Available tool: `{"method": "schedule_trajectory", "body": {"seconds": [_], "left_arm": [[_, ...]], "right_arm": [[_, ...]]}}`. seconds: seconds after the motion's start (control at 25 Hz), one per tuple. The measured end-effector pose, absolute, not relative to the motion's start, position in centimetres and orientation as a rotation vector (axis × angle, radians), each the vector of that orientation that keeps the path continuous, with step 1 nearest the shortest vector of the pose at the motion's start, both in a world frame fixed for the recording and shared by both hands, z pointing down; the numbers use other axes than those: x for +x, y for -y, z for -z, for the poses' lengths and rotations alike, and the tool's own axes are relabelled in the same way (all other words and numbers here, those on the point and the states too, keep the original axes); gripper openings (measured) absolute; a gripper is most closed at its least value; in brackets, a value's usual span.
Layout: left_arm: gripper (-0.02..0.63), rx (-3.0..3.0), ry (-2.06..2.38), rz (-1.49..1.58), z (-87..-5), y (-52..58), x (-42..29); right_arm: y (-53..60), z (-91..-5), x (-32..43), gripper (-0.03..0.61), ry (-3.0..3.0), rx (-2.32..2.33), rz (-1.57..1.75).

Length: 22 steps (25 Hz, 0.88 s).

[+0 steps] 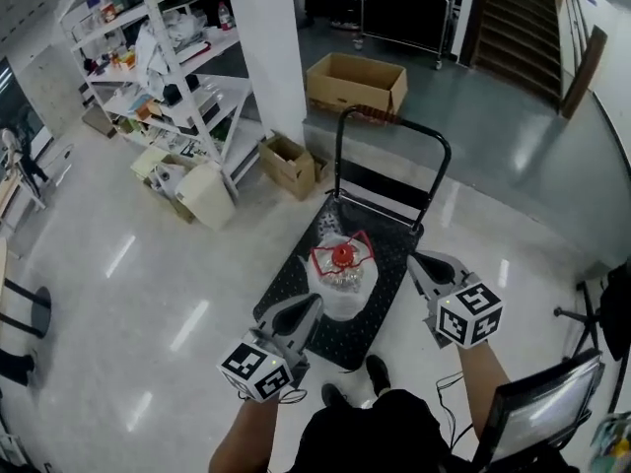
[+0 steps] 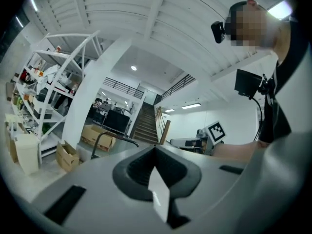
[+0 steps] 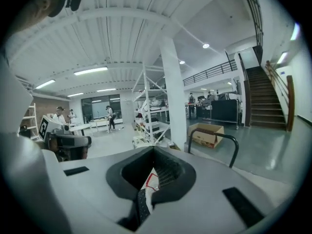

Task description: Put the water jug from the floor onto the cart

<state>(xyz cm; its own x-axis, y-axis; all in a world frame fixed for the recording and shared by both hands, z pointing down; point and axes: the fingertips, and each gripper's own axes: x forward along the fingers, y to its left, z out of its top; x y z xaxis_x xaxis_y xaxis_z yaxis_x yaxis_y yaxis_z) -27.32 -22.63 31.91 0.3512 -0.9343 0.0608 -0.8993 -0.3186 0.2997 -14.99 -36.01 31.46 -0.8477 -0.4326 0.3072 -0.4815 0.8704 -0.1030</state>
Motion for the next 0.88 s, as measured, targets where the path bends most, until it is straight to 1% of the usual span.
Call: {"method": "schedule_trajectory", "body": {"seconds": [0.16, 0.48, 0.72, 0.88], "left_arm": [[0.002, 2.385, 1.519, 0.188, -33.5, 22.1, -24.9], [0.002, 2.564, 1.245, 0.125, -31.5, 18.3, -14.0], [0.002, 2.563, 1.093, 0.11, -31.9, 9.5, -5.5], [0.002, 2.577, 1.046, 0.06, -30.7, 3.2, -2.5]], "right_arm": [[32.5, -33.1, -10.4, 0.0, 2.737, 0.816, -0.278], [24.4, -32.9, 2.9, 0.0, 2.685, 1.158, -0.343], [14.0, -32.0, 11.8, 0.0, 2.683, 1.287, -0.346], [7.2, -32.0, 15.7, 0.0, 2.658, 1.392, -0.412]]}}
